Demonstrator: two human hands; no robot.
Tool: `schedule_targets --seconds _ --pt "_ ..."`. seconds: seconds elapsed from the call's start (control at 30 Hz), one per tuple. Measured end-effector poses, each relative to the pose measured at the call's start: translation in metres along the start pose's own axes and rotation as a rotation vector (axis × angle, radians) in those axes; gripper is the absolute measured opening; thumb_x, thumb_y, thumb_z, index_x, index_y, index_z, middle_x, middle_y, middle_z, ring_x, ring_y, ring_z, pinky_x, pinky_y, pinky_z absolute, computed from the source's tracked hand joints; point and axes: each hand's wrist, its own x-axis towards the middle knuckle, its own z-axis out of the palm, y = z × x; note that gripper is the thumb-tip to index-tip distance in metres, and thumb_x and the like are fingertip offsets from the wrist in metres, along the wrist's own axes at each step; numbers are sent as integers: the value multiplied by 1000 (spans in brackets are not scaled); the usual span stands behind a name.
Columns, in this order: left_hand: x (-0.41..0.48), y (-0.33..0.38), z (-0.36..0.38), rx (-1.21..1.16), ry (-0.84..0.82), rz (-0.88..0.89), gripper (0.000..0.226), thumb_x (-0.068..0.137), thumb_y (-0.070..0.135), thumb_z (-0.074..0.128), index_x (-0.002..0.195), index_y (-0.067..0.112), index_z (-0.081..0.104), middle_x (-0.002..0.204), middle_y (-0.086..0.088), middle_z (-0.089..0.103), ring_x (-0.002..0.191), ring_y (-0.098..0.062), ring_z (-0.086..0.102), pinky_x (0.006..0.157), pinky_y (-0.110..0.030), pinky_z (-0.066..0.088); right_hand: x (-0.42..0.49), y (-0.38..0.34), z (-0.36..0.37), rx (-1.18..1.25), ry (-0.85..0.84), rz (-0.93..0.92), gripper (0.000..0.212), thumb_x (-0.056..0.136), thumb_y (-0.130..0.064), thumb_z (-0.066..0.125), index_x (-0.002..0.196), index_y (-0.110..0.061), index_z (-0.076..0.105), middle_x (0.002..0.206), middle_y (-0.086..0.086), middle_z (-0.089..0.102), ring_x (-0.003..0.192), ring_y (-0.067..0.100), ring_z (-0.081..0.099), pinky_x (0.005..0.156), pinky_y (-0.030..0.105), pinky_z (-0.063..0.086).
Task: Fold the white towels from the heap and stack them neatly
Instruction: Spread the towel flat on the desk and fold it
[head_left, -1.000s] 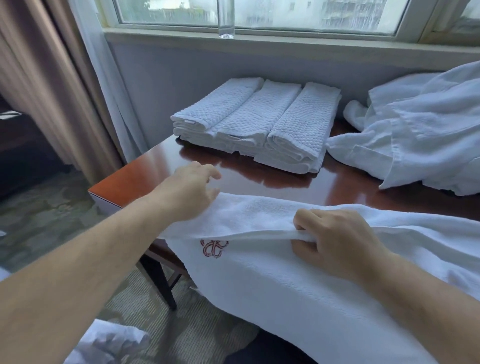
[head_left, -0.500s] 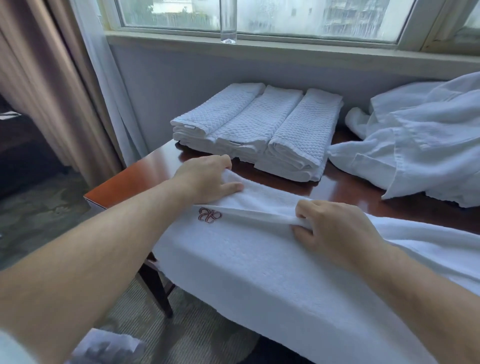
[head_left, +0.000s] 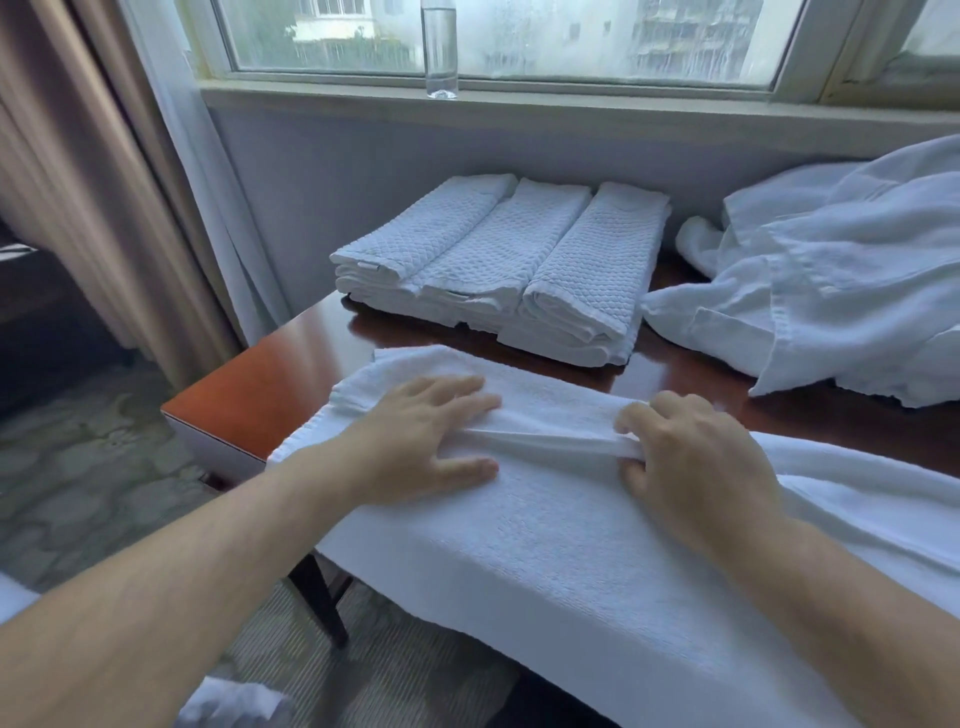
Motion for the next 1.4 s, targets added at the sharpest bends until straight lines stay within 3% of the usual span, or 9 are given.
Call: schedule_targets --seconds 0.17,0.33,0.5,0.7,0.83,0.97,1.13,1.27,1.4 --pt "-1 19 -2 -13 182 -4 41 97 45 56 137 43 55 149 12 46 138 -10 38 115 -29 25 -21 36 -5 -200 10 249 32 83 -16 56 112 -26 67 99 0 57 90 27 50 71 36 35" --pt "27 100 15 7 226 132 60 87 40 60 144 31 46 147 7 47 134 -16 41 110 -35 37 -42 59 -3 -75 93 351 44 82 -4 53 121 -16 68 109 11 60 95 37 50 76 43 44" --pt "64 172 30 54 260 136 58 85 30 59 142 25 45 135 2 52 121 -24 48 98 -40 44 -61 86 -5 33 81 474 62 85 -10 58 146 -20 49 134 12 49 114 37 43 89 45 45" --pt "93 237 48 27 237 197 53 84 30 61 136 26 48 132 2 51 119 -24 48 95 -41 44 -116 145 -17 -54 95 653 61 84 -11 57 144 -20 50 131 11 53 113 38 47 87 43 42" --pt "100 259 60 66 225 260 42 92 32 49 133 30 52 129 5 54 115 -24 48 93 -40 43 -155 182 -25 -102 95 795 54 83 -20 63 136 -23 56 128 9 56 115 37 48 90 42 39" --pt "92 258 62 -6 349 372 32 96 24 49 125 24 63 119 4 66 104 -27 59 83 -39 48 -186 209 -31 -4 147 931 50 85 -11 56 131 -28 63 131 7 57 117 37 46 94 43 36" --pt "73 260 54 -16 460 546 36 89 24 45 115 18 70 108 3 72 90 -28 65 72 -37 52 -204 213 -37 92 478 840 30 81 0 63 98 -19 78 122 8 66 113 38 50 92 45 41" --pt "62 260 50 52 337 527 45 88 30 37 115 18 71 106 1 74 90 -30 68 71 -38 54 -222 220 -37 151 380 623 50 73 19 50 98 -13 80 132 13 62 124 36 48 102 37 39" --pt "57 258 49 71 242 490 43 88 34 37 116 25 69 108 9 72 99 -25 66 69 -36 54 -236 223 -41 166 247 537 57 69 23 47 95 -14 81 121 9 69 119 29 55 96 20 32"
